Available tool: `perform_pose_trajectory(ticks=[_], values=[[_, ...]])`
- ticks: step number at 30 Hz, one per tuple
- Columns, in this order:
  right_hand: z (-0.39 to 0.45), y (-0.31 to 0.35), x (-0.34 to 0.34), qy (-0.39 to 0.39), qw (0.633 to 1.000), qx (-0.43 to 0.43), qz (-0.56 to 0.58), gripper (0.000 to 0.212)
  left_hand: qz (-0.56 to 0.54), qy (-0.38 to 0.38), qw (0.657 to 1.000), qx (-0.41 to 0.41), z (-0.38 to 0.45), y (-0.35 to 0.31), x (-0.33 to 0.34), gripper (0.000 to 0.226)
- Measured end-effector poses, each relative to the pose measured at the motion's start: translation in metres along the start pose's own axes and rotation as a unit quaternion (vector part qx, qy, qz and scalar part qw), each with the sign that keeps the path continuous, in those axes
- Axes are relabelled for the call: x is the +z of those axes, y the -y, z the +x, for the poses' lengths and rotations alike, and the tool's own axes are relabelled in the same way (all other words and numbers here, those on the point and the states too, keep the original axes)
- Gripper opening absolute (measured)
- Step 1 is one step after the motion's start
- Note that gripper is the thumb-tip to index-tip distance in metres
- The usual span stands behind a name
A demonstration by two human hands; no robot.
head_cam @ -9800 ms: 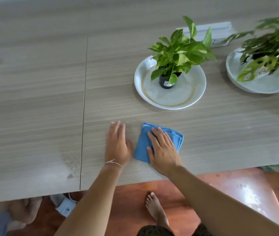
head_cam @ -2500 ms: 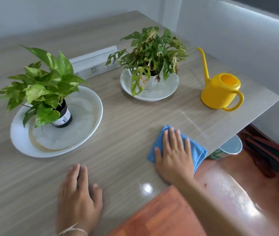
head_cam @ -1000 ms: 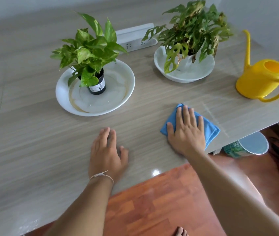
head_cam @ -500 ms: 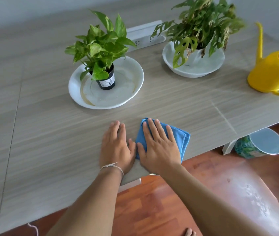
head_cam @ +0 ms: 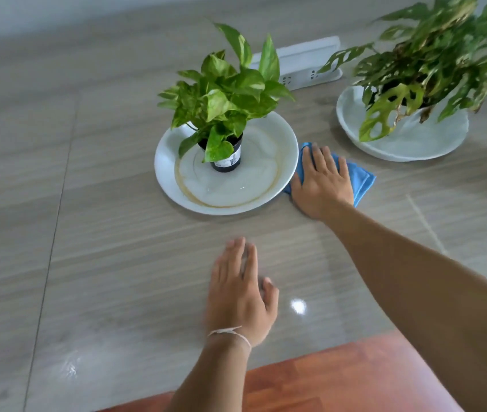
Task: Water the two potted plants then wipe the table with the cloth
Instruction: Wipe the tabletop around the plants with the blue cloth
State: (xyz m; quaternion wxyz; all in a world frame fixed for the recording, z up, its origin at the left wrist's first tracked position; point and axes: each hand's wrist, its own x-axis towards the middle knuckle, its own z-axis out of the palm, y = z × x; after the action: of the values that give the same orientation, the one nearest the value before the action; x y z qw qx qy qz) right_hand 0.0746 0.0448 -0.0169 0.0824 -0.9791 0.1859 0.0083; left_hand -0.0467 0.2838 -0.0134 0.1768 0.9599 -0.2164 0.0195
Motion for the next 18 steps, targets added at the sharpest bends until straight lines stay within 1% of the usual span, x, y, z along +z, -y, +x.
perform_pose_trajectory(ticks=[5, 11, 15, 18], values=[[0.054, 0.003, -0.008, 0.016, 1.000, -0.008, -0.015, 0.085, -0.016, 0.005, 1.000, -0.012, 0.002, -0.003, -0.005, 0.058], [0.103, 0.000, -0.005, 0.017, 0.999, -0.031, -0.037, 0.090, -0.009, 0.012, 1.000, -0.020, 0.000, -0.001, -0.001, 0.060], [0.122, -0.003, -0.005, 0.016, 0.998, -0.038, -0.039, 0.091, -0.023, -0.001, 1.000, -0.015, 0.000, -0.001, 0.001, 0.060], [0.118, -0.003, -0.007, 0.016, 0.998, -0.040, -0.047, 0.090, -0.021, -0.004, 1.000, -0.013, 0.001, 0.000, 0.001, 0.060]])
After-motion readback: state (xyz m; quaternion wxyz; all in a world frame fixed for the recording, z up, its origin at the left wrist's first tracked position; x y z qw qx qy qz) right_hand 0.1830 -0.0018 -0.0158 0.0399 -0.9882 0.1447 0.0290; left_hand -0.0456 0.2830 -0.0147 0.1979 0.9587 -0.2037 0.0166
